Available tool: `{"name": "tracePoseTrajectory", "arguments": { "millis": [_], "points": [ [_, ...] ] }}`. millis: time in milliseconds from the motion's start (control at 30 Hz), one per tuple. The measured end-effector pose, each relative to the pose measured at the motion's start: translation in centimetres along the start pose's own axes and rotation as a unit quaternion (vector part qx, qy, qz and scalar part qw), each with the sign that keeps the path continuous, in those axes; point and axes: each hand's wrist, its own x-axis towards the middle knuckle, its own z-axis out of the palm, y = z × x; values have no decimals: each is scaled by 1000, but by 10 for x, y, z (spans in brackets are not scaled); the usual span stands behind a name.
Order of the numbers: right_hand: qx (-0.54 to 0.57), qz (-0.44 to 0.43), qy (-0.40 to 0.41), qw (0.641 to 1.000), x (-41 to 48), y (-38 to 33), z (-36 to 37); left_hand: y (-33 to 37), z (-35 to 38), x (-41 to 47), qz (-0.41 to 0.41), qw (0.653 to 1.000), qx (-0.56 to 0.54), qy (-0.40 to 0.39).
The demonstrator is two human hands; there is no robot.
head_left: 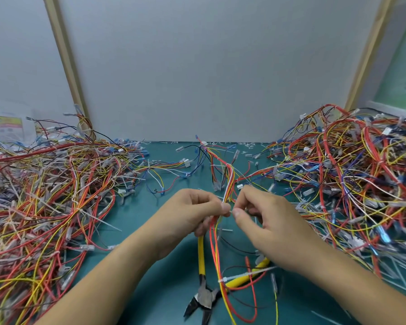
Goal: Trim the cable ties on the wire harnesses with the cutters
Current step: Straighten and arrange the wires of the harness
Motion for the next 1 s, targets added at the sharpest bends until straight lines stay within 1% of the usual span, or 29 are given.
{"name": "tracePoseTrajectory", "arguments": {
  "millis": [133,200,333,500,667,733,800,867,933,1000],
  "points": [
    [-12,3,-26,1000,-1,0,3,-1,0,1,-14,1000,19,6],
    [5,13,-38,999,-1,2,6,0,2,0,-21,999,30,11],
    [62,30,-28,997,1,0,13,1,5,1,-30,999,13,26],
    [93,24,-11,995,4,3,13,0,3,3,-21,999,0,42],
    [91,7,-20,996,5,5,12,-2,0,3,-17,1000,-8,19],
    [89,-1,-21,996,4,5,6,-1,-1,3,-16,1000,-9,-8],
    [75,-16,-41,996,2,2,1,2,-2,3,-31,999,-27,-16],
    [51,-54,-85,994,-1,-4,-1,4,-3,6,-70,995,-57,36],
    [27,-115,-147,982,-4,-14,2,3,-5,8,-82,990,-72,91],
    [12,-164,-197,967,-7,-22,7,1,-5,8,-80,988,-80,109]
  ]
}}
